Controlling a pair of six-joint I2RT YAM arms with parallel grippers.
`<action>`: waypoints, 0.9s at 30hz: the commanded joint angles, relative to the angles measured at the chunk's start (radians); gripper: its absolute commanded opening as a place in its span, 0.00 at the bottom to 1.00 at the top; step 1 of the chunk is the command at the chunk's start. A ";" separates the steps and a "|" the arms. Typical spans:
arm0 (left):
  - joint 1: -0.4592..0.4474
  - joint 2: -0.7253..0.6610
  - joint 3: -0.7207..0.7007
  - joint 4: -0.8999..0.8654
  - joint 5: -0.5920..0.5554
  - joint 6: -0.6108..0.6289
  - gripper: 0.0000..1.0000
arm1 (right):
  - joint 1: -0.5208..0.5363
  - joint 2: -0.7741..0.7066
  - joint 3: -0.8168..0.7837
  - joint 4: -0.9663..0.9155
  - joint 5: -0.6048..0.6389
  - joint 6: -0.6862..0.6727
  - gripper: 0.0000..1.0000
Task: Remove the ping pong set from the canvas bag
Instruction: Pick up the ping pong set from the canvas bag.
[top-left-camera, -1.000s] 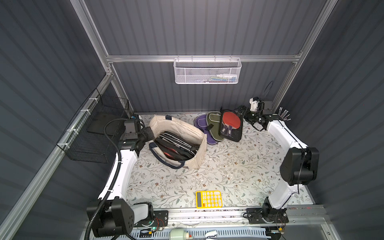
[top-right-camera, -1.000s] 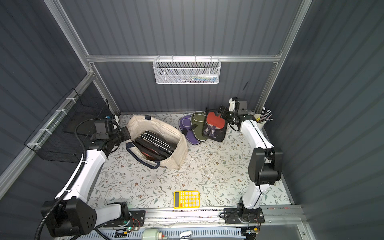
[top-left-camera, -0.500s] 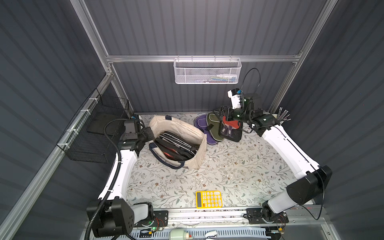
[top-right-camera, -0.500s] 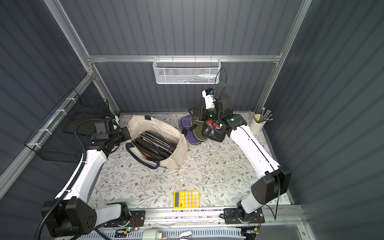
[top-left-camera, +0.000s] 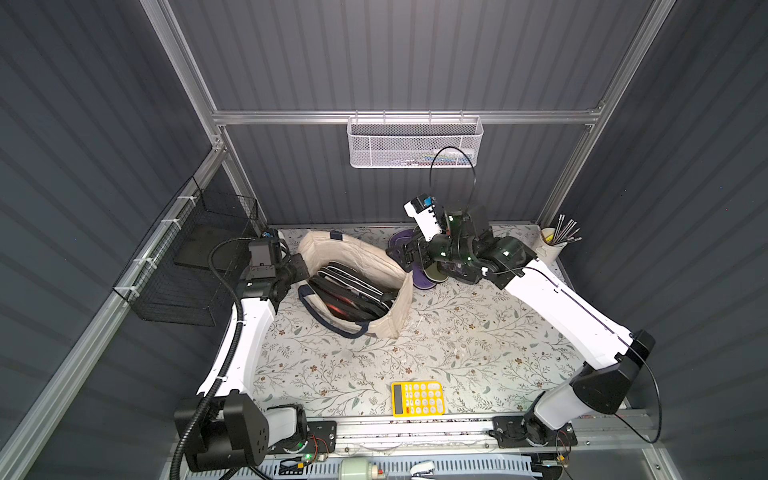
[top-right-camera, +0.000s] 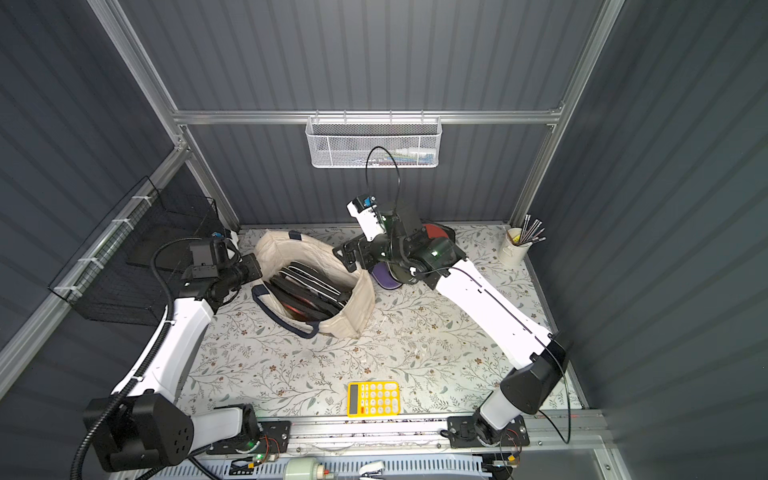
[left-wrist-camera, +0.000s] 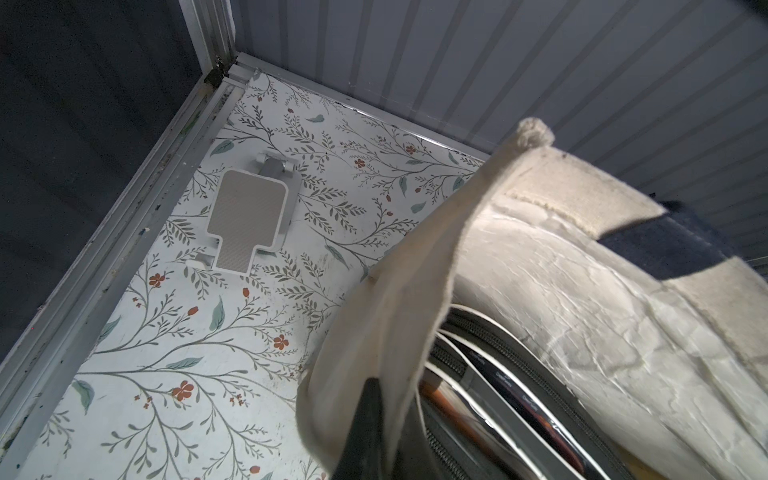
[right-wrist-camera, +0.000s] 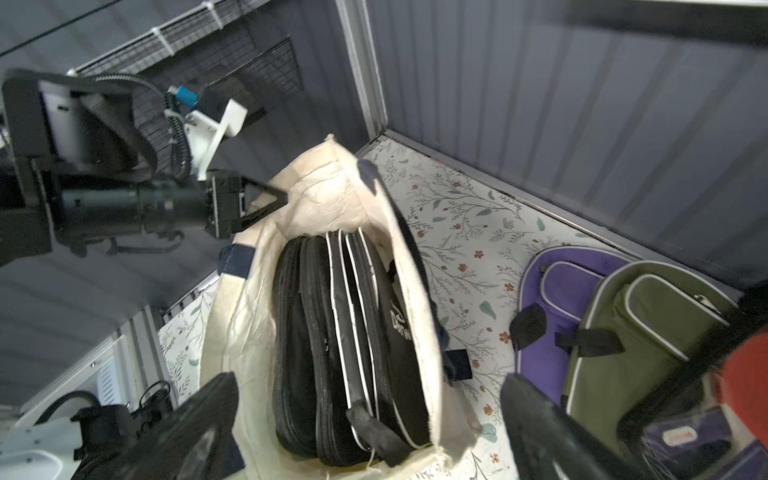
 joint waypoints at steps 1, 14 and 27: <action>0.006 0.008 -0.003 0.006 0.006 0.027 0.00 | 0.046 0.052 0.044 -0.045 0.011 -0.044 0.99; 0.005 -0.007 -0.012 -0.002 0.004 0.041 0.00 | 0.135 0.211 0.130 -0.095 -0.038 -0.060 0.99; 0.005 -0.013 -0.016 -0.008 0.016 0.041 0.00 | 0.137 0.417 0.295 -0.126 -0.044 -0.079 0.99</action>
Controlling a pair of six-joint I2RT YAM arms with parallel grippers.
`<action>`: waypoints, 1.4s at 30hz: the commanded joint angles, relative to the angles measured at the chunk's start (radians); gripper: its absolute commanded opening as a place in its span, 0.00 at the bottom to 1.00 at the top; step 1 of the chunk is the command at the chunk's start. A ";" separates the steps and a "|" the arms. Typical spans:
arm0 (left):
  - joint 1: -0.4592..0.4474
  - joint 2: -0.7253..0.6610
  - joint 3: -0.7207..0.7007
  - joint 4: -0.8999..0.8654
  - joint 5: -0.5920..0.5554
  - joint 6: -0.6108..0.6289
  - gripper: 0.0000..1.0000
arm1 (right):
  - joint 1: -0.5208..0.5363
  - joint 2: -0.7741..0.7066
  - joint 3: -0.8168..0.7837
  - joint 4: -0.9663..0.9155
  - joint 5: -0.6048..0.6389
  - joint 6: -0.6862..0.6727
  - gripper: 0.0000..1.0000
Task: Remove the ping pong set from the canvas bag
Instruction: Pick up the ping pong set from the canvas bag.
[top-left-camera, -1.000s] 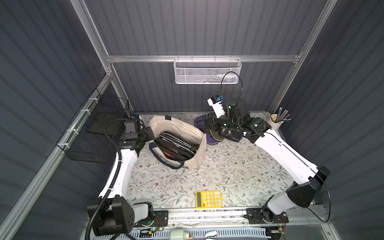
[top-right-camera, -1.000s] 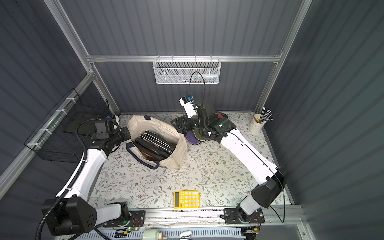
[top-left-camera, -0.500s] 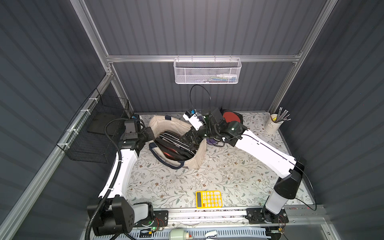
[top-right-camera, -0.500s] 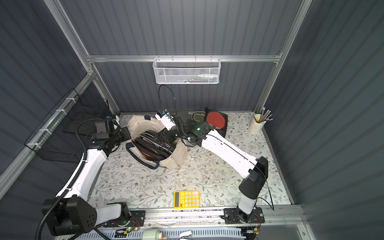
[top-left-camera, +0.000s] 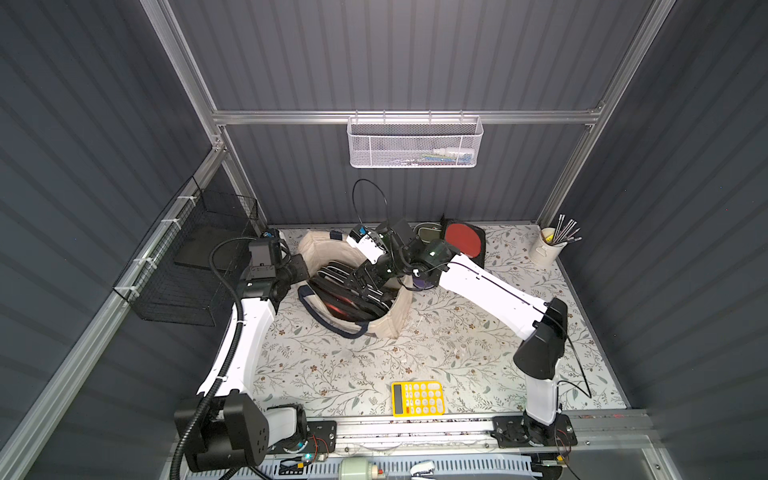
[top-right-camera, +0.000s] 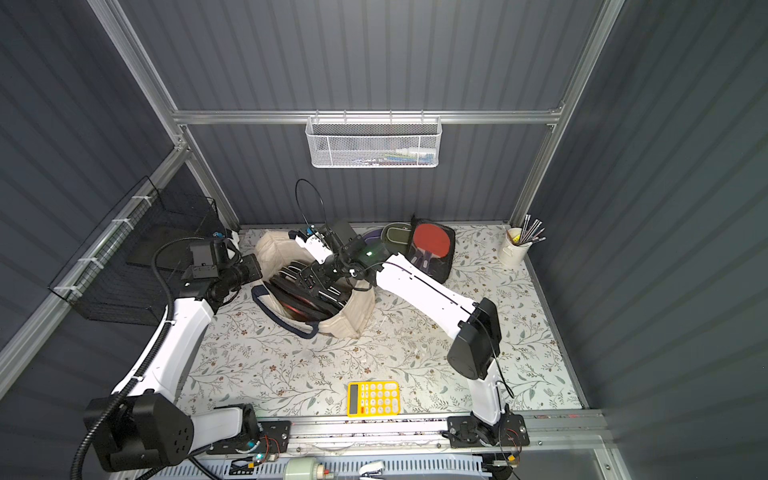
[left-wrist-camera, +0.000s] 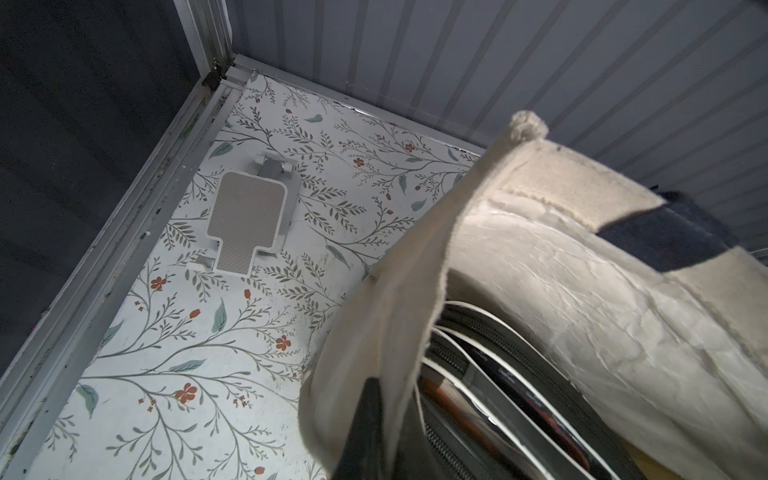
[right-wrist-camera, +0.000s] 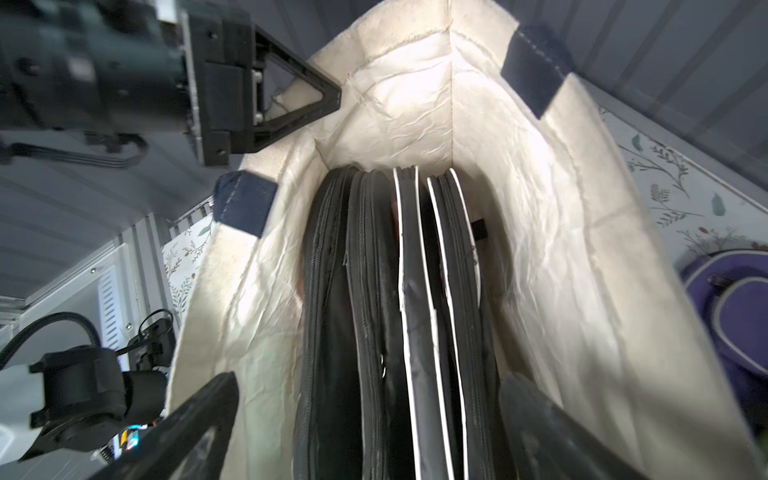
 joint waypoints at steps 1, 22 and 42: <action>0.005 -0.014 -0.012 -0.010 0.014 0.020 0.00 | 0.001 0.036 0.043 -0.015 -0.010 -0.013 0.99; 0.005 -0.014 -0.023 -0.028 0.004 0.031 0.00 | -0.054 0.259 0.231 0.003 -0.064 0.018 0.92; 0.005 -0.025 -0.021 -0.030 0.030 0.033 0.00 | -0.093 0.245 0.089 0.020 -0.140 -0.040 0.96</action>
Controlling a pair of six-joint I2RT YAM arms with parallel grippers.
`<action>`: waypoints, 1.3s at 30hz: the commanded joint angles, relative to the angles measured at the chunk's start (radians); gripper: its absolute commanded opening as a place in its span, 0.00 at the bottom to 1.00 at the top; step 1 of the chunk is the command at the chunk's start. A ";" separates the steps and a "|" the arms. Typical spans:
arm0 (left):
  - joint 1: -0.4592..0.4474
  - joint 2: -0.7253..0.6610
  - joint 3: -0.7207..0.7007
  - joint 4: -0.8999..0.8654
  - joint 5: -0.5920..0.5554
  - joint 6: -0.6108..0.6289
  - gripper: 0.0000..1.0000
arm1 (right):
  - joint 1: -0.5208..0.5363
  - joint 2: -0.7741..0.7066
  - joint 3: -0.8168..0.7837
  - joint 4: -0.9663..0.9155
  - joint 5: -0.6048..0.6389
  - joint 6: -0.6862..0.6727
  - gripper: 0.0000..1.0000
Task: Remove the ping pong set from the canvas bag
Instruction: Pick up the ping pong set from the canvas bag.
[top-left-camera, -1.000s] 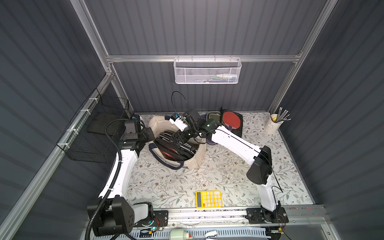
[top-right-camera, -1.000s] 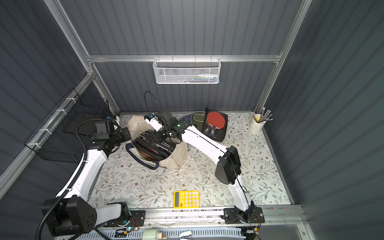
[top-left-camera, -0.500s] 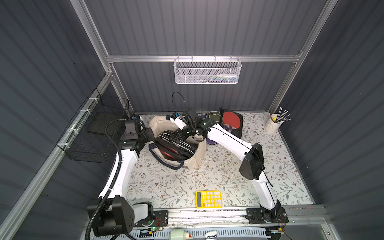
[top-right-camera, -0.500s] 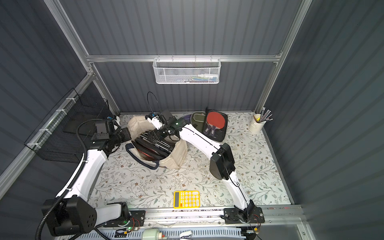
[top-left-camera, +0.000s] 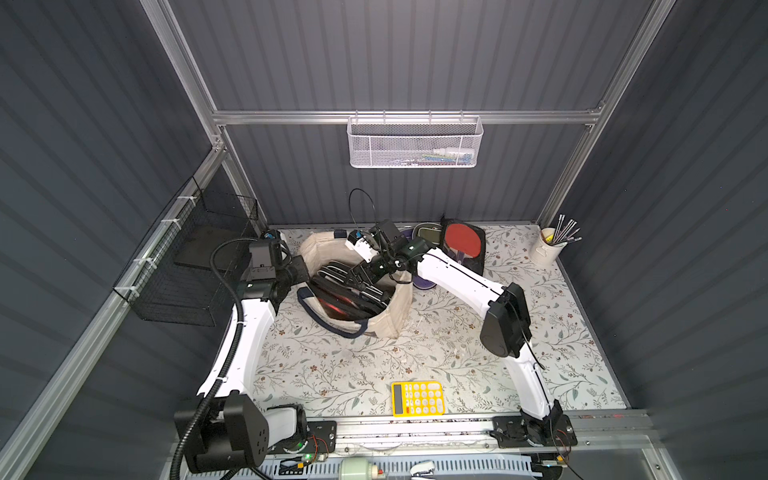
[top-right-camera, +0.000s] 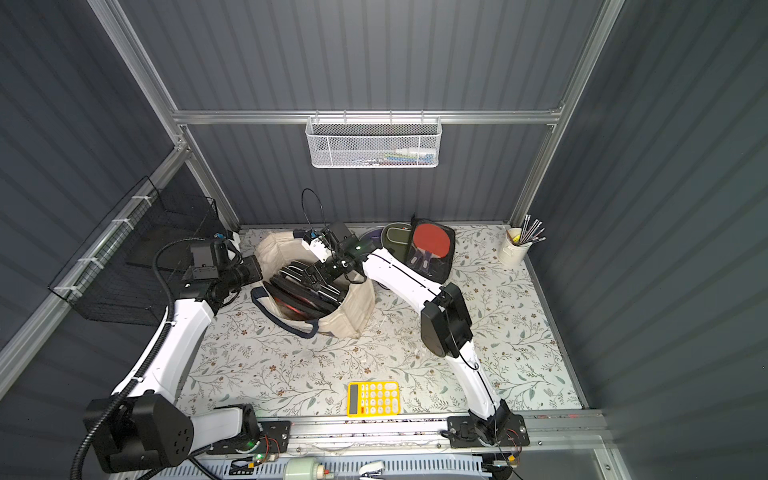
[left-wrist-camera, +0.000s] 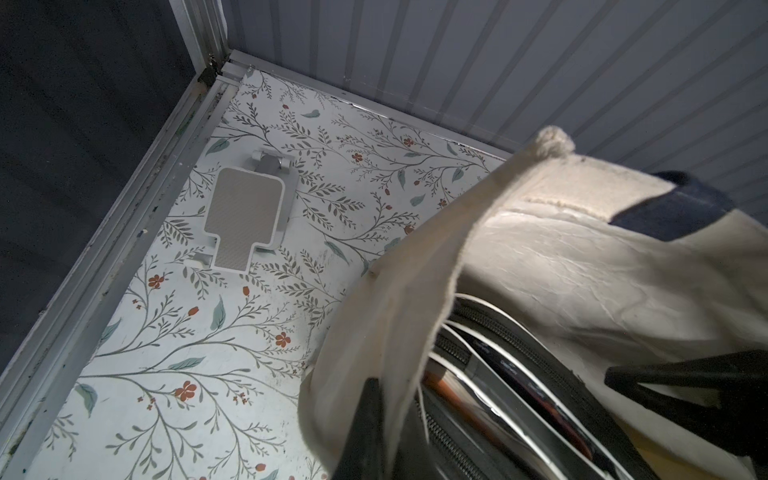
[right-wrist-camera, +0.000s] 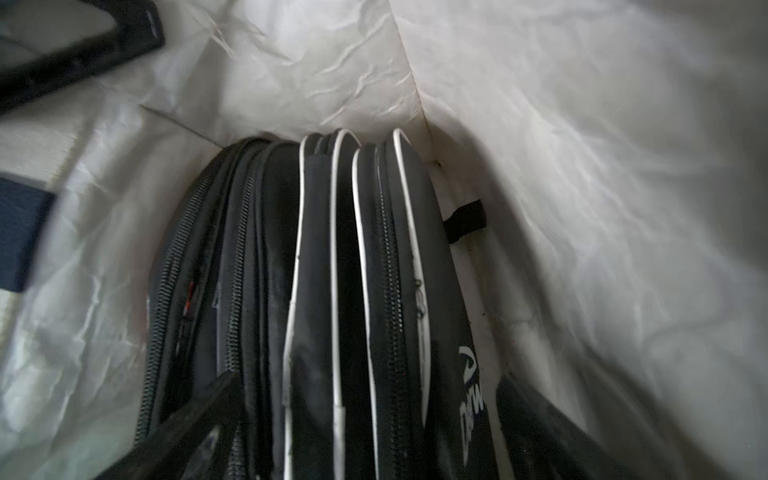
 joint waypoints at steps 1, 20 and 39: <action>0.005 -0.022 -0.012 -0.030 0.023 0.022 0.00 | -0.003 -0.015 -0.032 0.013 -0.014 -0.020 0.95; 0.004 -0.013 -0.014 -0.054 0.039 0.023 0.00 | -0.025 0.067 0.051 0.062 0.130 0.022 0.73; 0.004 -0.014 -0.014 -0.053 0.030 0.026 0.00 | -0.040 0.014 0.051 0.101 0.100 0.070 0.78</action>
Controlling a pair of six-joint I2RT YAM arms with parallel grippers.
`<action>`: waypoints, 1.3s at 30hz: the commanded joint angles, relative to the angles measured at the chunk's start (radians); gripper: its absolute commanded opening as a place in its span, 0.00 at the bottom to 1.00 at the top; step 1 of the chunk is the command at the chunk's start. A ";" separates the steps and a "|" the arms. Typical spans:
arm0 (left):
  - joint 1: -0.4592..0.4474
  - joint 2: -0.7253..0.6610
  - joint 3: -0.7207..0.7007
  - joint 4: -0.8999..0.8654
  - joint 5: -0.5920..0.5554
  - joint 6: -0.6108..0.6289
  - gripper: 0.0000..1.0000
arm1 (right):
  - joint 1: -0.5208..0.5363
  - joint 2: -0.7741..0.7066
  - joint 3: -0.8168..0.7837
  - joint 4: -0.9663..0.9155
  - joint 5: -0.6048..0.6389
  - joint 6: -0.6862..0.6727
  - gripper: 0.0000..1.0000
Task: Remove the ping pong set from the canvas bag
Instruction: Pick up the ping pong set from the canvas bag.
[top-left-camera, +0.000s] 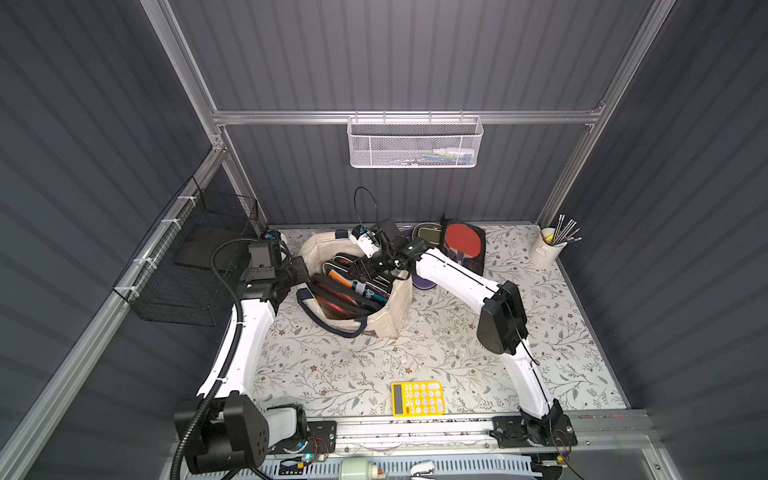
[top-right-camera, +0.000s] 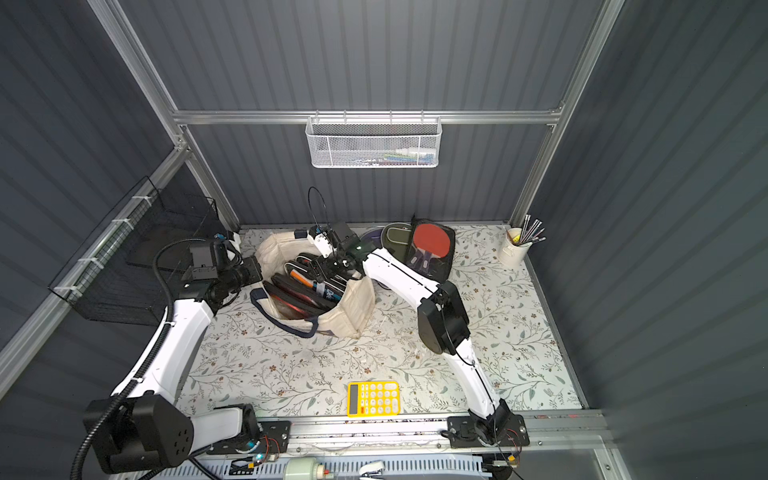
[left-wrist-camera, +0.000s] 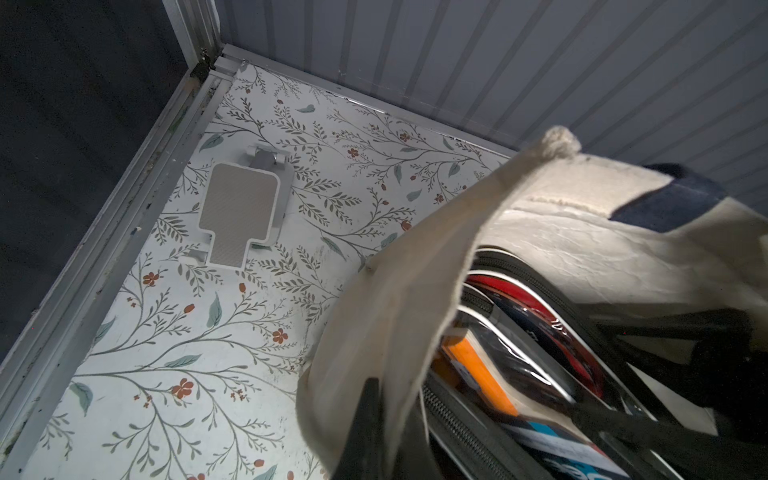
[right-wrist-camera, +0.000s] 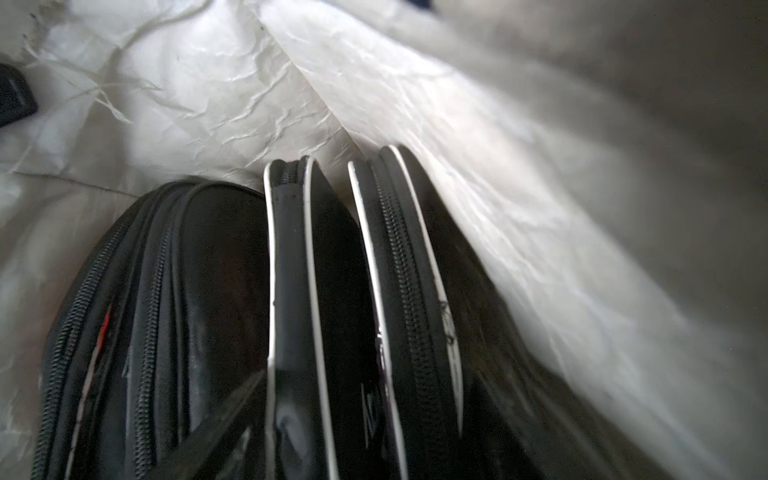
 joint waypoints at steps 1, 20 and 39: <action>0.005 -0.011 -0.014 -0.043 0.008 0.019 0.00 | -0.020 -0.028 0.026 0.018 0.005 0.022 0.78; 0.004 -0.013 -0.016 -0.042 0.003 0.019 0.00 | -0.052 -0.030 0.021 0.040 0.020 0.042 0.52; 0.004 -0.019 -0.020 -0.038 -0.003 0.019 0.00 | -0.033 0.017 -0.009 0.029 0.156 -0.029 0.62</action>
